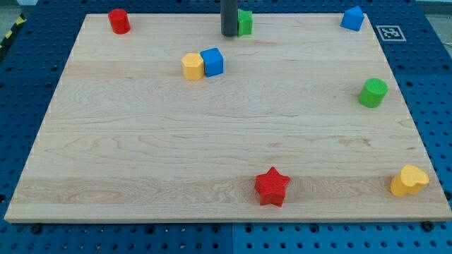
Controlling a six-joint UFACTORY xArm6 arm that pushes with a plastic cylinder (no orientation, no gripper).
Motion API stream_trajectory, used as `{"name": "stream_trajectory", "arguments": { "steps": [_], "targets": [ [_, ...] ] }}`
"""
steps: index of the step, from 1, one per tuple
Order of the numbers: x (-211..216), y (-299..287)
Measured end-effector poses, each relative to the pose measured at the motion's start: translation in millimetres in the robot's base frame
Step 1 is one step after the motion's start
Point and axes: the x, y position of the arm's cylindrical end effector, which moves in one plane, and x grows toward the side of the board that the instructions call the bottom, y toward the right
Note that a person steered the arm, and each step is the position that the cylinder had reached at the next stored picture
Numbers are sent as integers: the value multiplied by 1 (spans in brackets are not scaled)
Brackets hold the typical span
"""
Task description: Move the green star slightly left
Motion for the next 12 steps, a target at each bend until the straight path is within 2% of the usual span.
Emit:
{"name": "stream_trajectory", "arguments": {
  "steps": [2, 3, 5, 8, 9, 12],
  "targets": [
    [10, 124],
    [10, 146],
    [-2, 135],
    [-25, 64],
    [-39, 56],
    [-32, 55]
  ]
}}
